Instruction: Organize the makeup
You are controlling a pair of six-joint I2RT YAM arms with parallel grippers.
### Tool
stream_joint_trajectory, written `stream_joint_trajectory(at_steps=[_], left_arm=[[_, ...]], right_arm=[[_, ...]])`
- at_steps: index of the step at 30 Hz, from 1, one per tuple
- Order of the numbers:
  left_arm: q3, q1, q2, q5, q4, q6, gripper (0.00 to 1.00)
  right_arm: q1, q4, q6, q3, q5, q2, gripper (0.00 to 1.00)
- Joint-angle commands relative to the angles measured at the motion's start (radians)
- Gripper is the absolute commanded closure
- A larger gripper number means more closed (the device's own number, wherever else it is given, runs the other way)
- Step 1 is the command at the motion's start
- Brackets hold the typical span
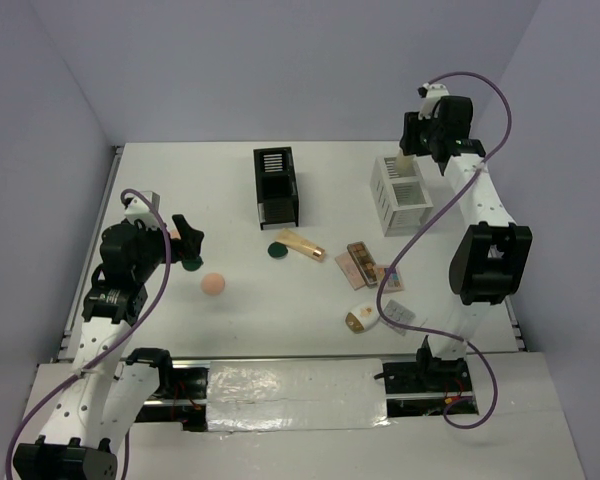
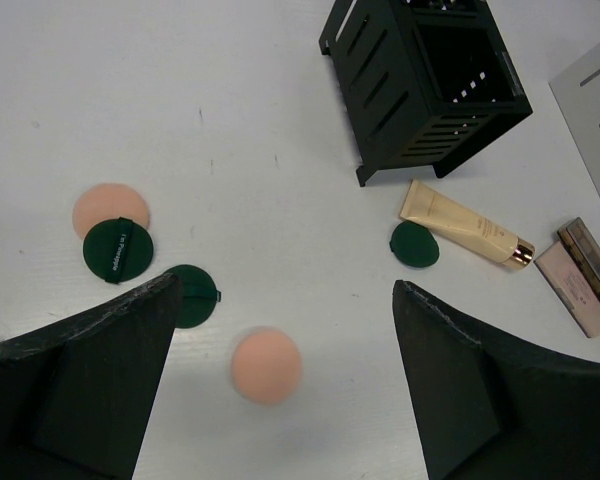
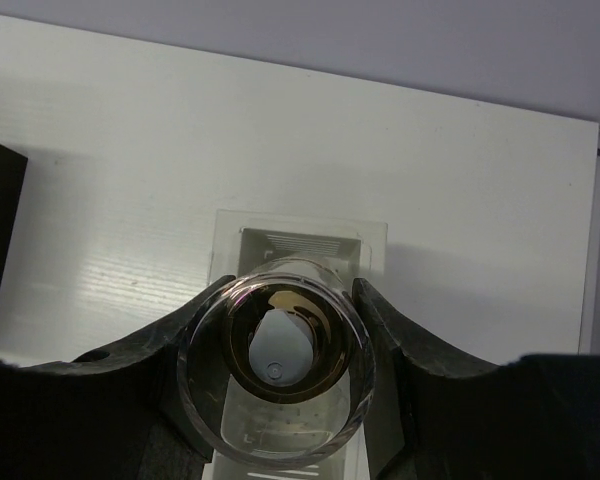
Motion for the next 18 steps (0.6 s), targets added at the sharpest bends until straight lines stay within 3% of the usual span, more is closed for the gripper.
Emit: stream_joint_trajectory(at_steps=[1, 8, 12, 15, 16, 18], left_arm=[[0.006, -0.003, 0.005, 0.008, 0.028, 0.005, 0.01], [0.006, -0.004, 0.011, 0.010, 0.027, 0.005, 0.01], [0.004, -0.003, 0.011, 0.007, 0.027, 0.005, 0.01], [0.004, -0.003, 0.014, 0.007, 0.030, 0.005, 0.01], [0.004, -0.004, 0.017, 0.008, 0.028, 0.005, 0.01], [0.004, -0.004, 0.022, 0.011, 0.030, 0.005, 0.01]], right_arm=[[0.001, 0.090, -0.002, 0.042, -0.019, -0.013, 0.99], [-0.001, 0.104, -0.013, 0.019, -0.016, 0.053, 0.72], [-0.005, 0.116, -0.017, 0.004, -0.011, 0.071, 0.63], [-0.008, 0.123, -0.017, -0.004, -0.020, 0.074, 0.45], [-0.008, 0.123, -0.017, -0.004, -0.022, 0.074, 0.33], [-0.010, 0.124, -0.019, -0.005, -0.025, 0.076, 0.24]])
